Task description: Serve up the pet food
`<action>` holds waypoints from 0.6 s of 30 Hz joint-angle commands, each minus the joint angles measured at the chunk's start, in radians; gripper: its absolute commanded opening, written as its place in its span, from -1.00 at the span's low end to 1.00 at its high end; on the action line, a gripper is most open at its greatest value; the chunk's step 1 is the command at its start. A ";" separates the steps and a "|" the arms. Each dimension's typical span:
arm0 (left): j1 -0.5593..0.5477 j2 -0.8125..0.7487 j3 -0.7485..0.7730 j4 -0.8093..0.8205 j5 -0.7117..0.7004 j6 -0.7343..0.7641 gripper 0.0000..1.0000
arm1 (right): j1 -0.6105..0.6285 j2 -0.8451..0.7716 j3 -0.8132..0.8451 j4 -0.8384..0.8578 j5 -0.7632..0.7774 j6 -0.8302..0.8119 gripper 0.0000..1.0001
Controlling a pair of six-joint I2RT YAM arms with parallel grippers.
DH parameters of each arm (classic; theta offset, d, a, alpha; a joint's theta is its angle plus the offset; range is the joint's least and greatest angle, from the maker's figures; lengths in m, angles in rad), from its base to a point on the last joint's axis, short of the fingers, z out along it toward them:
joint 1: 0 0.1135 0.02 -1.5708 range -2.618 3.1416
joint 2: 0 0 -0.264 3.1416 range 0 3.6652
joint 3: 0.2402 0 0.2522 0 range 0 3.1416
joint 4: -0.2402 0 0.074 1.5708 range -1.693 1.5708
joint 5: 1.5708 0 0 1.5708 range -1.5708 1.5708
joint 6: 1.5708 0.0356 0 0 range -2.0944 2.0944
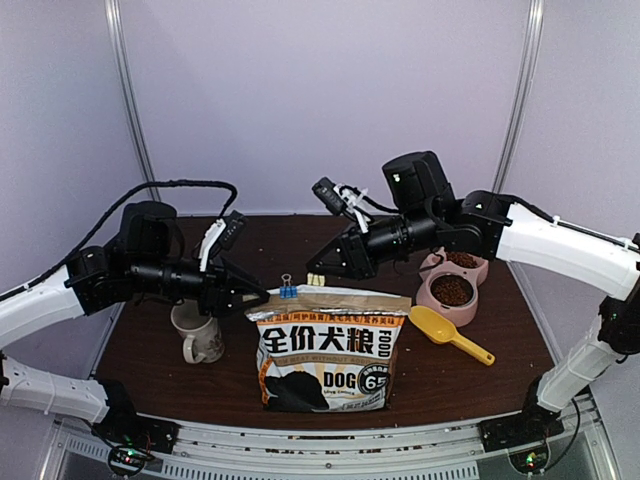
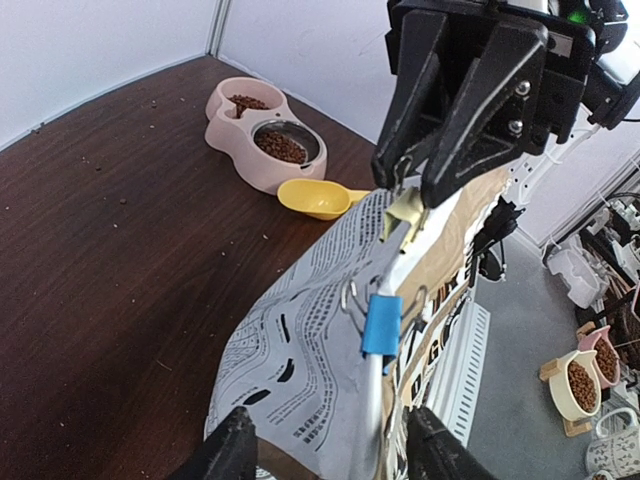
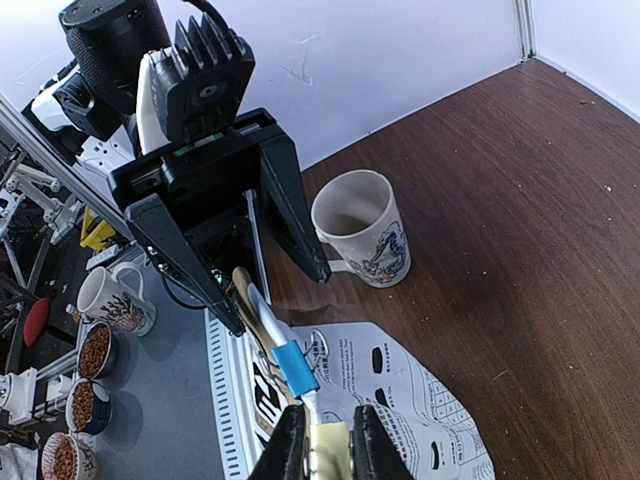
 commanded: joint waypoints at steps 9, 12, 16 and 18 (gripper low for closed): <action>0.006 -0.014 -0.007 0.065 0.042 -0.011 0.02 | 0.018 0.015 0.028 0.013 -0.023 0.006 -1.00; 0.006 -0.010 -0.012 0.065 0.045 -0.011 0.00 | 0.023 0.020 0.029 -0.002 -0.021 -0.006 -1.00; 0.006 -0.008 -0.018 0.065 0.045 -0.011 -0.05 | 0.026 0.024 0.033 -0.017 -0.026 -0.019 -1.00; 0.006 -0.007 -0.021 0.065 0.045 -0.010 -0.11 | 0.027 0.026 0.033 -0.028 -0.020 -0.027 -1.00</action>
